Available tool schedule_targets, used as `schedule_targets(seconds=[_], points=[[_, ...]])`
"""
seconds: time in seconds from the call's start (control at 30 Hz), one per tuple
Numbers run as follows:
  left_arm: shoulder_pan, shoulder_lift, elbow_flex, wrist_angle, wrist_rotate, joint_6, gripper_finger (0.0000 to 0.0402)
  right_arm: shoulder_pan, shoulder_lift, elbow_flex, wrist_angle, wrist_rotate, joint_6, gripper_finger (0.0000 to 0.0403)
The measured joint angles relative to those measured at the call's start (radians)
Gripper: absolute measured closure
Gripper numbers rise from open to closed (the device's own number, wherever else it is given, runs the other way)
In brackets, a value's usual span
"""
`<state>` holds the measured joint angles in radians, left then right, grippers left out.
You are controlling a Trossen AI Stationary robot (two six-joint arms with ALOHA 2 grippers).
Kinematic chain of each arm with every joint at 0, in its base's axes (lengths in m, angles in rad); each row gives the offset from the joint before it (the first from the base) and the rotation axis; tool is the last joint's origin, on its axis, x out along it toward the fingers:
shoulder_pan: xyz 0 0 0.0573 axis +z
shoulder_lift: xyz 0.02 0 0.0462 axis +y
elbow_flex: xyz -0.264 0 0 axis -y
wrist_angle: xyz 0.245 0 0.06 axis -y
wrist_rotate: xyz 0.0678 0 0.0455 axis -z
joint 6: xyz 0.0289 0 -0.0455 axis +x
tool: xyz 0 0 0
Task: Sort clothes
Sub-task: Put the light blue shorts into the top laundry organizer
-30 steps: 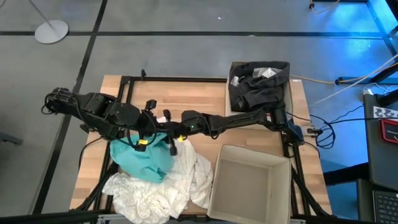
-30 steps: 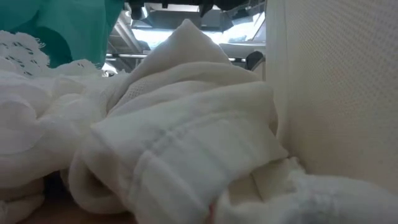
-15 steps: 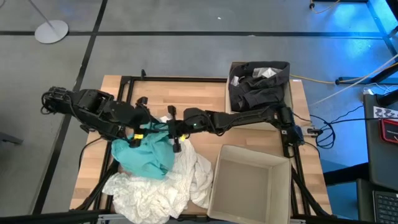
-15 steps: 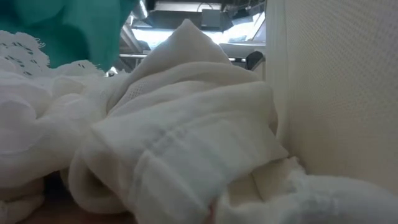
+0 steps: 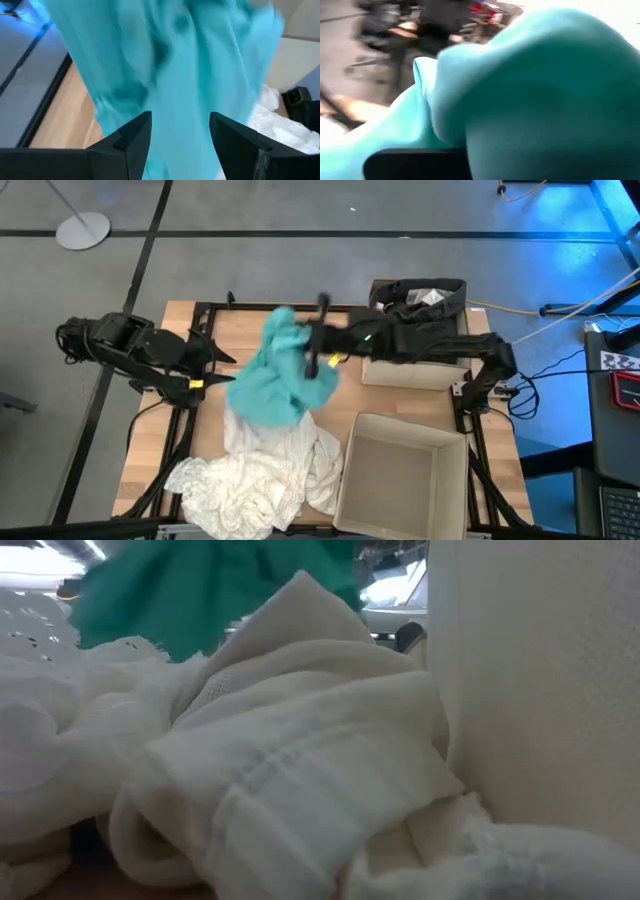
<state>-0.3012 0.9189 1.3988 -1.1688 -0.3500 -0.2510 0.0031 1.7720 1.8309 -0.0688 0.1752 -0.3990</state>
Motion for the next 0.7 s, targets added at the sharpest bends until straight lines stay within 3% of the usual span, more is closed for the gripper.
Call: schedule_targets(seconds=[0.37, 0.7], points=[[0.000, 0.022, -0.001, 0.000, -0.064, -0.022, 0.0210, -0.133, -0.206, 0.000, -0.065, 0.170, -0.074, 0.0383], [0.000, 0.034, -0.001, 0.006, -0.112, -0.011, 0.0210, -0.148, -0.398, 0.000, -0.109, 0.519, -0.328, 0.0387]])
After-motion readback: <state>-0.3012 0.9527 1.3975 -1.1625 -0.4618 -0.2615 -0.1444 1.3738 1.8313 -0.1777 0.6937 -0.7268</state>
